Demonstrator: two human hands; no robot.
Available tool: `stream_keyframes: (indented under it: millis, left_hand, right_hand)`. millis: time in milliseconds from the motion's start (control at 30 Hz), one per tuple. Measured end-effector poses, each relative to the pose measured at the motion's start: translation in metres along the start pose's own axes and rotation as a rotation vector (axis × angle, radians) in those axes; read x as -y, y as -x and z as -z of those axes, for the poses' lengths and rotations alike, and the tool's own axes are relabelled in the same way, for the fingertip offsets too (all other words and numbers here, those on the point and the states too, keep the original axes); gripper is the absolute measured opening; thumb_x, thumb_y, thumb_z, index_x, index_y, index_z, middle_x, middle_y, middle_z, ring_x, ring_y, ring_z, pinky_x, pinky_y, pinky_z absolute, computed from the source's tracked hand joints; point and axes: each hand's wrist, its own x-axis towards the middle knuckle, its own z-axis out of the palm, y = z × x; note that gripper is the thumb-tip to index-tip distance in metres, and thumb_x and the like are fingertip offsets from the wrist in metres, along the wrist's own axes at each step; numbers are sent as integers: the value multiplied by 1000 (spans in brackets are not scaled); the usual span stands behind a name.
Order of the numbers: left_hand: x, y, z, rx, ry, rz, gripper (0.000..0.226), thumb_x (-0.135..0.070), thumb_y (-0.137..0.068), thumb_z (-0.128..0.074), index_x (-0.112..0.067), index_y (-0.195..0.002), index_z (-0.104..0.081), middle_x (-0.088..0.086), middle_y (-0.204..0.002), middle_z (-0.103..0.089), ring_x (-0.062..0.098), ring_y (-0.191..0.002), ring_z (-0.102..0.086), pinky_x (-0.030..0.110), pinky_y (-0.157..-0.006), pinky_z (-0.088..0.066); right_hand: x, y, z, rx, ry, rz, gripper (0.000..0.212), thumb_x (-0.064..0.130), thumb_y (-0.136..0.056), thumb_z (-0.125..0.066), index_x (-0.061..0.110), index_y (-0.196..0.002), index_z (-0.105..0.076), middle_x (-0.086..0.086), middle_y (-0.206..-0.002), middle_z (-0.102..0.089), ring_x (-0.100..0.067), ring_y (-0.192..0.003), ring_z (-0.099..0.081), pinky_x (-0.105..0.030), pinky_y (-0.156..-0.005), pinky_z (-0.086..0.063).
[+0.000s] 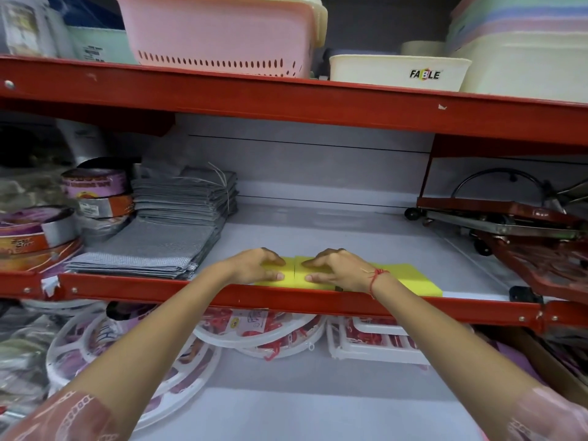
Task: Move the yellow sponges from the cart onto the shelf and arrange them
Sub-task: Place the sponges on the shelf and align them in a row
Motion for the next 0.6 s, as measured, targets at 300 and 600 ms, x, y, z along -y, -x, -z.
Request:
stream_keyframes:
  millis: [300,600]
  left_hand:
    - [1,5,-4,-10,7,4,53,-37,-89,-59,-16,-137,-49,4,-148,-44,20,-137,-40,32,-114,-31]
    - [3,7,-6,-11,-17,18,54,-39,-89,-59,-17,-138,-48,5,-149,-44,22,-137,-40,34,-115,-31]
  right_hand:
    - [3,9,0,17,-53,33,51,49,-88,-54,23,-133,-54,-5,-140,-55,-25,-128,-50,-34,-108,-39]
    - [5,15,1,9,-55,51,50,45,-89,-55,22,-133,-55,-5,-140,-55,-23,-129,-49,-30,-107,-36]
